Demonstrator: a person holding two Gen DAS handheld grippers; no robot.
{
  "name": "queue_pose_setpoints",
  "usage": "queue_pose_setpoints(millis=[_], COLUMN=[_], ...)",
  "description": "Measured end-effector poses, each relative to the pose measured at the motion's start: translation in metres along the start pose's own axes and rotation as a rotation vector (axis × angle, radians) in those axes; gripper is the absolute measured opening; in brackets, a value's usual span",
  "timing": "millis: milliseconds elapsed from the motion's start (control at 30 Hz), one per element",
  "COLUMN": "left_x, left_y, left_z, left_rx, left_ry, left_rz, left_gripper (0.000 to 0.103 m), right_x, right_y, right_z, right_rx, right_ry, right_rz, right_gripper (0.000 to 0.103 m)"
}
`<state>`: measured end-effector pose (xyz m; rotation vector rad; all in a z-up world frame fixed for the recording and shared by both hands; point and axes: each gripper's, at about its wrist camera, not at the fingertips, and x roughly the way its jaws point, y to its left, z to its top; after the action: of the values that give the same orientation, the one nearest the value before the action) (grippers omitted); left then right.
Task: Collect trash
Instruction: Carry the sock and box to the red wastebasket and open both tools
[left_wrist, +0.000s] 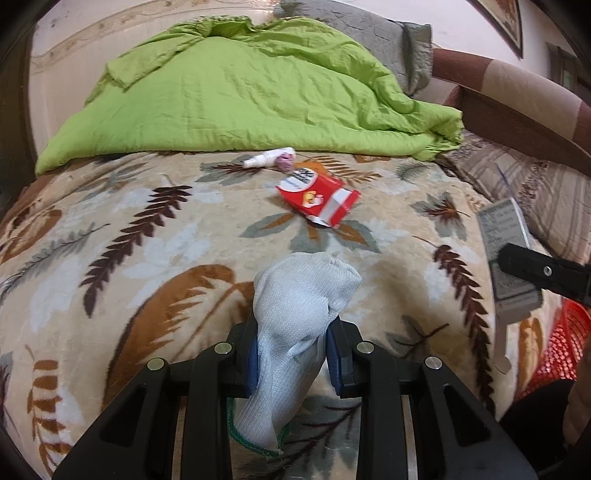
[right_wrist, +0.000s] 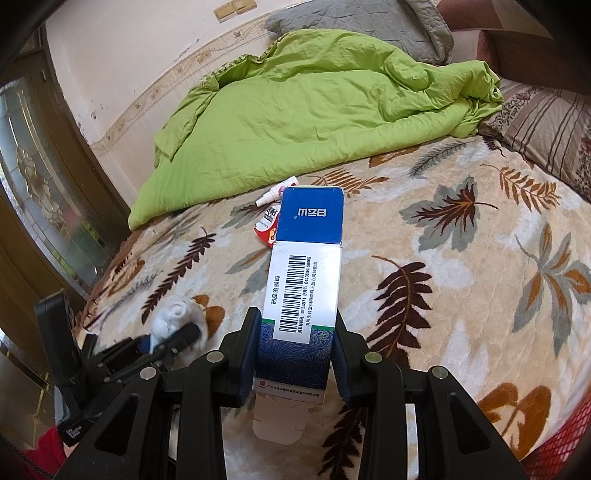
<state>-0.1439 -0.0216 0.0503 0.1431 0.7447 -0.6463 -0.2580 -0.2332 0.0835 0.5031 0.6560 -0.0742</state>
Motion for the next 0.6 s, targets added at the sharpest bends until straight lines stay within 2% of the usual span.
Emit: queue_pose_setpoints(millis=[167,300,400,500,600], left_x=[-0.005,-0.017,-0.029,-0.041,-0.056], left_y=[-0.022,-0.048,-0.075,-0.109,-0.152], left_z=[-0.004,-0.003,0.002,0.010,0.018], left_rx=[0.053,0.121,0.164,0.212,0.270], left_ry=[0.003,-0.012,-0.016,-0.017,-0.022], left_rz=[-0.049,-0.094,-0.163,-0.242,-0.328], left_gripper=[0.028,0.028,0.028,0.028,0.028], right_x=[-0.022,-0.062,-0.097,-0.140,-0.186], right_y=[-0.009,-0.026,-0.043,-0.069,-0.103], right_z=[-0.002,-0.010,-0.015,-0.022,-0.036], right_rx=[0.052,0.090,0.118,0.160,0.208], right_ry=[-0.018,-0.041,-0.081,-0.136,-0.193], right_rz=[0.015,0.014,0.001,-0.053,-0.172], right_gripper=[0.038,0.038,0.038,0.038,0.038])
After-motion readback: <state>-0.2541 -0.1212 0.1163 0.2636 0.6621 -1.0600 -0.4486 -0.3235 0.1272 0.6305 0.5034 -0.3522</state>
